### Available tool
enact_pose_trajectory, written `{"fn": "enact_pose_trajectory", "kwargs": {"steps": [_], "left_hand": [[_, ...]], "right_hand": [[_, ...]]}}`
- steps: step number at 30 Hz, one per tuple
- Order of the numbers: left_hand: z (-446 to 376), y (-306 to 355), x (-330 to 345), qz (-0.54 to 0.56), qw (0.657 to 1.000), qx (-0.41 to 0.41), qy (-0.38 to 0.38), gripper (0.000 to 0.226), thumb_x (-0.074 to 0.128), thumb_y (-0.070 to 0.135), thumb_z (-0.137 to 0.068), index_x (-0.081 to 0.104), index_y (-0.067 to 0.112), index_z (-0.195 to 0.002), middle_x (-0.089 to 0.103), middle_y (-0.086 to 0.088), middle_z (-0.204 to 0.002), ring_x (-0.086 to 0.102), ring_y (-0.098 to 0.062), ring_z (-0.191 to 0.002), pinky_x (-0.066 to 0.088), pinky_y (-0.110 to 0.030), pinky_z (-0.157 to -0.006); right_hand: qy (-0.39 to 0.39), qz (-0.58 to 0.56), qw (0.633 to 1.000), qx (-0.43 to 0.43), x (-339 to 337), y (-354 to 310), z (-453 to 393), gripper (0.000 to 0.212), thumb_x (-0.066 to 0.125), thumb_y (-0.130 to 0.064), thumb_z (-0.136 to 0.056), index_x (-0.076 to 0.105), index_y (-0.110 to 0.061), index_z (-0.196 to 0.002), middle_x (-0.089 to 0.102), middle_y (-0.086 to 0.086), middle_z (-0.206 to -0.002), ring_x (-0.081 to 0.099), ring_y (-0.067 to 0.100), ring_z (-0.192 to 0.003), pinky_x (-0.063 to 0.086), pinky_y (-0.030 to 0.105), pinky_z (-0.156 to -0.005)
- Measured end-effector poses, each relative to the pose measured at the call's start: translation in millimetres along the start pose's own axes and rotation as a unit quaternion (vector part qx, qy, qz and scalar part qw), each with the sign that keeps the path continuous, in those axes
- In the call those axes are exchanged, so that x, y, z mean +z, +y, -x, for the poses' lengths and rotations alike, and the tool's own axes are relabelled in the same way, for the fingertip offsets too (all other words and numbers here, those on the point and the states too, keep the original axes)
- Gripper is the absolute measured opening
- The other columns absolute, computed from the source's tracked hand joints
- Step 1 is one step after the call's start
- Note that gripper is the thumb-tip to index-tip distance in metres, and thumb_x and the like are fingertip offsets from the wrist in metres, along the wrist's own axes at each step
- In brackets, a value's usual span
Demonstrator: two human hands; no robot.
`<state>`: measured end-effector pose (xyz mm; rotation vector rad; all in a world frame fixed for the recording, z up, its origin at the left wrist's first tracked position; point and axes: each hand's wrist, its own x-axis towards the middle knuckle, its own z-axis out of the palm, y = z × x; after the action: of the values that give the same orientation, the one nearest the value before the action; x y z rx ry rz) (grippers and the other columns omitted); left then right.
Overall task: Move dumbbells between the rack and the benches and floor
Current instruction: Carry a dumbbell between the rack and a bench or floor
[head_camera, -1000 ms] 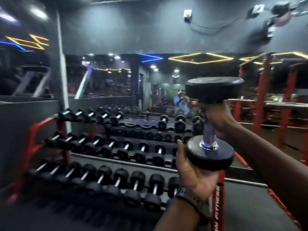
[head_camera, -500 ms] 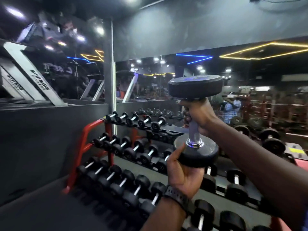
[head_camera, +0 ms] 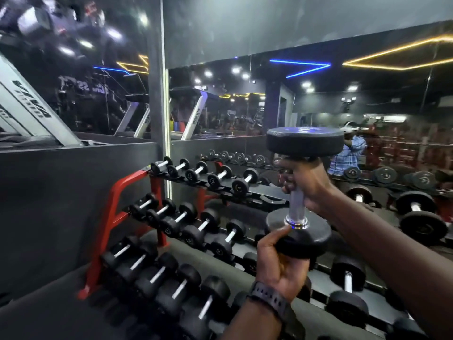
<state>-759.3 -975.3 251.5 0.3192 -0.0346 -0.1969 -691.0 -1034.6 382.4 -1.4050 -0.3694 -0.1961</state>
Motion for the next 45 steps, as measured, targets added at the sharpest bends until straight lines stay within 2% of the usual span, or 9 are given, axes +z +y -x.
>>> {"fn": "enact_pose_trajectory", "kwargs": {"steps": [5,19,21,26,29,31,35,38,45], "left_hand": [[-102.2,47.3,-19.8,-0.008,0.999,-0.032,0.001,0.053,0.060,-0.010,-0.076,0.059,-0.014,-0.128,0.062,-0.026,-0.128,0.059,-0.034,-0.108,0.031,-0.041,-0.119],[-394.4,104.9,-65.1,0.024,0.997,-0.072,0.019,0.026,0.055,-0.005,-0.071,0.072,-0.004,-0.091,0.073,-0.019,-0.094,0.066,-0.030,-0.096,0.038,-0.040,-0.114],[-426.5,108.1,-71.4,0.000,0.996,-0.074,0.053,0.024,0.062,-0.003,-0.062,0.069,-0.001,-0.085,0.074,-0.018,-0.085,0.070,-0.030,-0.090,0.041,-0.039,-0.111],[-509.3,113.4,-100.0,-0.013,0.992,-0.126,0.025,0.067,0.086,-0.006,-0.016,0.075,-0.005,-0.082,0.071,-0.024,-0.109,0.053,-0.039,-0.130,0.032,-0.051,-0.117],[-578.7,115.5,-116.2,-0.023,0.984,-0.165,0.058,0.093,0.079,-0.004,-0.042,0.058,-0.007,-0.132,0.059,-0.027,-0.136,0.049,-0.041,-0.135,0.031,-0.053,-0.117],[-624.6,124.5,-124.4,-0.032,0.981,-0.179,0.064,0.080,0.060,-0.001,-0.067,0.043,-0.007,-0.145,0.049,-0.027,-0.147,0.045,-0.042,-0.138,0.030,-0.054,-0.117],[-711.7,140.4,-156.8,-0.052,0.974,-0.203,0.082,0.053,0.050,0.003,-0.084,0.052,-0.011,-0.135,0.048,-0.033,-0.144,0.047,-0.047,-0.134,0.034,-0.058,-0.114],[-758.1,149.4,-170.6,-0.047,0.972,-0.219,0.076,0.025,0.061,0.007,-0.080,0.063,-0.002,-0.103,0.056,-0.033,-0.127,0.054,-0.044,-0.118,0.035,-0.061,-0.112],[-833.3,155.1,-171.6,-0.084,0.937,-0.316,0.122,0.051,0.064,0.020,-0.079,0.063,0.002,-0.128,0.065,-0.026,-0.124,0.058,-0.044,-0.118,0.039,-0.059,-0.108]], "right_hand": [[0.033,0.017,0.999,0.011,9.2,39.7,-97.4,0.021,0.063,-0.006,-0.085,0.065,-0.009,-0.065,0.052,-0.004,-0.039,0.040,0.015,-0.042,0.035,0.025,-0.042],[0.078,0.044,0.995,0.040,-29.0,180.7,-368.0,0.019,0.060,-0.004,-0.086,0.061,-0.012,-0.069,0.049,-0.002,-0.048,0.039,0.009,-0.036,0.032,0.019,-0.038],[0.082,0.080,0.992,0.044,-40.0,200.5,-397.5,0.012,0.062,-0.005,-0.085,0.060,-0.011,-0.075,0.050,-0.004,-0.047,0.042,0.010,-0.036,0.036,0.020,-0.036],[0.103,0.096,0.987,0.073,-59.8,252.2,-463.5,0.006,0.064,-0.022,-0.068,0.060,-0.017,-0.069,0.052,-0.002,-0.052,0.039,0.012,-0.037,0.036,0.022,-0.042],[0.163,0.103,0.976,0.104,-76.7,291.2,-522.4,0.011,0.068,-0.022,-0.069,0.063,-0.014,-0.074,0.052,0.001,-0.051,0.036,0.014,-0.035,0.035,0.024,-0.043],[0.181,0.109,0.966,0.151,-89.7,321.2,-564.5,0.006,0.065,-0.010,-0.083,0.063,-0.009,-0.077,0.045,0.004,-0.049,0.032,0.010,-0.028,0.033,0.024,-0.042],[0.213,0.061,0.953,0.206,-106.6,383.6,-642.6,0.026,0.064,-0.013,-0.087,0.054,-0.012,-0.063,0.039,0.003,-0.048,0.031,0.010,-0.031,0.031,0.020,-0.040],[0.246,0.061,0.936,0.243,-121.5,430.9,-688.3,0.034,0.065,-0.016,-0.088,0.045,-0.017,-0.060,0.039,0.000,-0.046,0.034,0.011,-0.034,0.033,0.019,-0.041],[0.266,0.112,0.899,0.328,-150.9,506.9,-737.5,0.030,0.037,-0.030,-0.099,0.048,-0.007,-0.083,0.048,0.010,-0.065,0.046,0.020,-0.049,0.041,0.026,-0.048]]}}
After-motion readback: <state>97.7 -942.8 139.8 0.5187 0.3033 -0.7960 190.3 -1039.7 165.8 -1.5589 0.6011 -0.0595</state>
